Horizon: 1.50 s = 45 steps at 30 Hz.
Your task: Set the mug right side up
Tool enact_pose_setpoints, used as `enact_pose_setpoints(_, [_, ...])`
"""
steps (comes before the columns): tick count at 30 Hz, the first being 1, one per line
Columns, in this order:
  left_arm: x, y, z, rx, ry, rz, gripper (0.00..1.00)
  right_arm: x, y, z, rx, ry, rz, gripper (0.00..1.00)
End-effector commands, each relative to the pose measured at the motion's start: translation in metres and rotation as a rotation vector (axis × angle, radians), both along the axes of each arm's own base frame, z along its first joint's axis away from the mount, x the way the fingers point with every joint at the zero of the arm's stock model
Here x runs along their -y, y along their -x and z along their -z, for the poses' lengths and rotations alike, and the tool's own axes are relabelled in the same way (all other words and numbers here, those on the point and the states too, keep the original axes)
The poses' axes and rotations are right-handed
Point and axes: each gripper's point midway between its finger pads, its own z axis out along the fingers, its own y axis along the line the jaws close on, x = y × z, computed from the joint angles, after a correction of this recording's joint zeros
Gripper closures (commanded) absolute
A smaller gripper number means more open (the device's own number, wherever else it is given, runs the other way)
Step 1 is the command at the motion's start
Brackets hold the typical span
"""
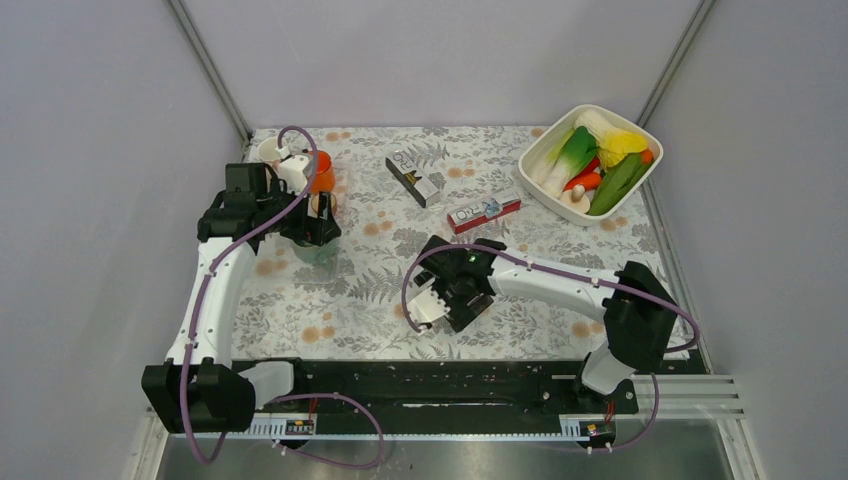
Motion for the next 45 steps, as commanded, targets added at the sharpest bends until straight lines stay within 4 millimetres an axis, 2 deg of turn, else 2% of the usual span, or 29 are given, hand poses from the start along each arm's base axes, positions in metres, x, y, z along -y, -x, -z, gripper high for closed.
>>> enact_pose_setpoints(1, [0.0,-0.002,-0.012,0.058,0.003,0.019,0.07,-0.011,-0.037,-0.001,0.197,0.068,-0.097,0.01])
enact_pose_setpoints(3, [0.0,0.0,-0.013,0.062,0.008,0.024,0.07,-0.01,-0.041,0.006,0.205,0.106,-0.102,0.03])
enact_pose_setpoints(4, [0.001,0.001,-0.014,0.065,0.011,0.028,0.07,-0.011,-0.04,0.01,0.193,0.11,-0.108,0.08])
enact_pose_setpoints(7, [0.001,0.001,-0.014,0.065,0.014,0.031,0.07,-0.017,-0.037,0.019,0.157,0.101,-0.109,0.36])
enact_pose_setpoints(9, [0.001,0.001,-0.013,0.062,0.013,0.03,0.07,-0.012,-0.04,0.025,0.161,0.14,-0.096,0.52])
enact_pose_setpoints(10, [0.0,0.001,-0.012,0.061,0.012,0.03,0.07,-0.008,-0.042,0.026,0.17,0.167,-0.086,0.61])
enact_pose_setpoints(13, [0.002,0.003,-0.011,0.052,0.018,0.04,0.07,-0.007,-0.043,0.022,0.162,0.173,-0.033,0.95])
enact_pose_setpoints(14, [0.002,0.003,-0.011,0.049,0.023,0.045,0.07,-0.01,-0.042,0.018,0.154,0.148,-0.006,1.0])
enact_pose_setpoints(16, [0.005,0.003,-0.01,0.035,0.035,0.052,0.07,-0.018,-0.043,0.006,0.156,0.07,0.055,1.0])
enact_pose_setpoints(18, [0.007,0.003,-0.012,0.02,0.051,0.059,0.07,-0.033,-0.047,-0.013,0.19,-0.086,0.133,1.0])
enact_pose_setpoints(19, [0.009,0.004,-0.012,0.012,0.061,0.062,0.07,-0.046,-0.049,-0.029,0.205,-0.208,0.16,1.0])
enact_pose_setpoints(20, [0.01,0.004,-0.014,0.009,0.073,0.067,0.07,-0.049,-0.046,-0.042,0.206,-0.288,0.188,1.0])
enact_pose_setpoints(21, [0.013,0.004,-0.017,0.008,0.089,0.075,0.07,-0.063,-0.047,-0.064,0.218,-0.444,0.218,1.0])
enact_pose_setpoints(24, [0.027,0.007,-0.029,-0.001,0.167,0.114,0.07,-0.075,-0.042,-0.117,0.219,-0.818,0.313,1.0])
enact_pose_setpoints(26, [0.039,0.011,-0.038,-0.022,0.242,0.151,0.07,-0.074,-0.039,-0.147,0.21,-1.036,0.368,1.0])
enact_pose_setpoints(28, [0.056,0.016,-0.047,-0.051,0.32,0.2,0.07,-0.067,-0.035,-0.168,0.164,-1.206,0.42,1.0])
enact_pose_setpoints(31, [0.082,0.024,-0.057,-0.104,0.431,0.273,0.07,-0.053,-0.035,-0.202,0.073,-1.473,0.519,1.0])
enact_pose_setpoints(32, [0.091,0.027,-0.06,-0.134,0.469,0.281,0.07,-0.045,-0.036,-0.207,0.048,-1.545,0.538,1.0])
enact_pose_setpoints(34, [0.107,0.032,-0.068,-0.163,0.528,0.318,0.05,-0.036,-0.032,-0.23,0.012,-1.684,0.542,1.0])
enact_pose_setpoints(37, [0.131,0.041,-0.083,-0.186,0.611,0.393,0.04,-0.03,-0.028,-0.255,-0.031,-1.794,0.565,1.0])
enact_pose_setpoints(39, [0.145,0.046,-0.084,-0.168,0.612,0.437,0.03,-0.027,-0.027,-0.268,-0.062,-1.853,0.584,1.0])
enact_pose_setpoints(45, [0.159,0.039,-0.061,-0.001,0.5,0.569,0.05,-0.019,-0.019,-0.295,-0.113,-1.956,0.563,1.0])
